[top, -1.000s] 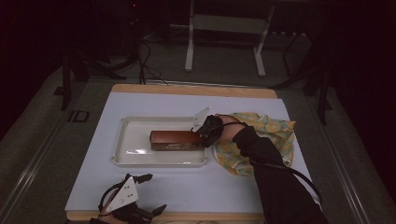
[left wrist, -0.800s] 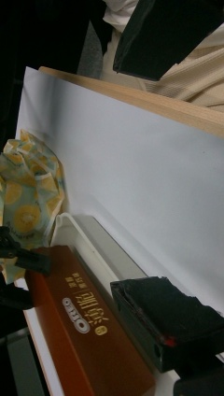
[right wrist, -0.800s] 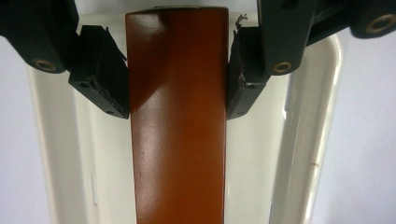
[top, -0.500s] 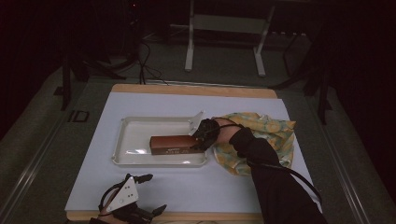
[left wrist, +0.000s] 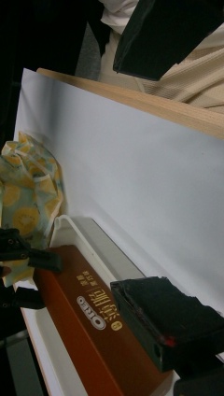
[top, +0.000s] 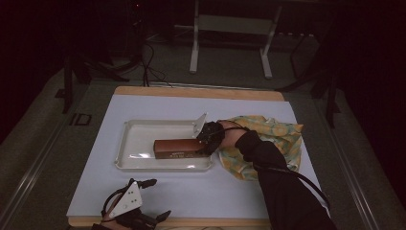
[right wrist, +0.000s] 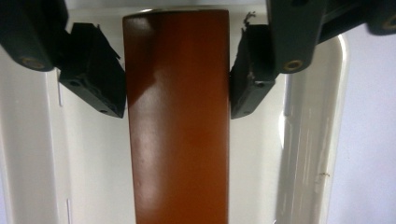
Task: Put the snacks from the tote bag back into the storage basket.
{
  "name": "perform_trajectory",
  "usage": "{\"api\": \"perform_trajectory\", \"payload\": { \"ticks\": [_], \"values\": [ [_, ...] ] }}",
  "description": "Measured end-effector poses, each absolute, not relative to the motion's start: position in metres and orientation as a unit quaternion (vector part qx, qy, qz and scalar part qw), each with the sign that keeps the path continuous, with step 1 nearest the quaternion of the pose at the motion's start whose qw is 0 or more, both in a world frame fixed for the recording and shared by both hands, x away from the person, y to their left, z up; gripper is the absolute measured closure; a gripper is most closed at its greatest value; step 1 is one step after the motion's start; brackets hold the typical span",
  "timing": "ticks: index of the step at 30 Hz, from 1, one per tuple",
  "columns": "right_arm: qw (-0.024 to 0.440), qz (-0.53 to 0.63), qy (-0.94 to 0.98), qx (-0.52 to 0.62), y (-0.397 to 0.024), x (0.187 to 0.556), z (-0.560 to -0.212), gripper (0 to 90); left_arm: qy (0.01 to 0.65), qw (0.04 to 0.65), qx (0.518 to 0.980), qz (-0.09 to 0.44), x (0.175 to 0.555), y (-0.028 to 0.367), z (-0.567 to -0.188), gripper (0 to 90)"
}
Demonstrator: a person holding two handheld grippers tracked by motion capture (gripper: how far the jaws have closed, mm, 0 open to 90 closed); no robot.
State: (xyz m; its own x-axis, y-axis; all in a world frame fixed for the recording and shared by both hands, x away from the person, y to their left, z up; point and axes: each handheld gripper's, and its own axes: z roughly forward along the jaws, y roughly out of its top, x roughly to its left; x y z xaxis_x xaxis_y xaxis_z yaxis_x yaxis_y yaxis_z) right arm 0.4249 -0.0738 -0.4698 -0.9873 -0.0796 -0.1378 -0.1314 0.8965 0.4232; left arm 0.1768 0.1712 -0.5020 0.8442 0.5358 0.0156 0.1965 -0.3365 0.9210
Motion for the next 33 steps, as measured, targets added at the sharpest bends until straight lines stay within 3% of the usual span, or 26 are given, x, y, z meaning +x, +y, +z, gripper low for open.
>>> {"api": "perform_trajectory", "payload": {
  "ticks": [20, 33],
  "values": [
    [0.082, 0.249, 0.965, -0.029, -0.093, 0.419, -0.43, 29.7, 0.229, 0.527, 0.802, 0.161, 0.177, 0.171, -0.502, 0.0],
    [0.11, 0.275, 0.955, 0.029, -0.114, 0.416, -0.407, 17.9, 0.229, 0.527, 0.803, 0.159, 0.177, 0.17, -0.502, 0.0]
  ]
}}
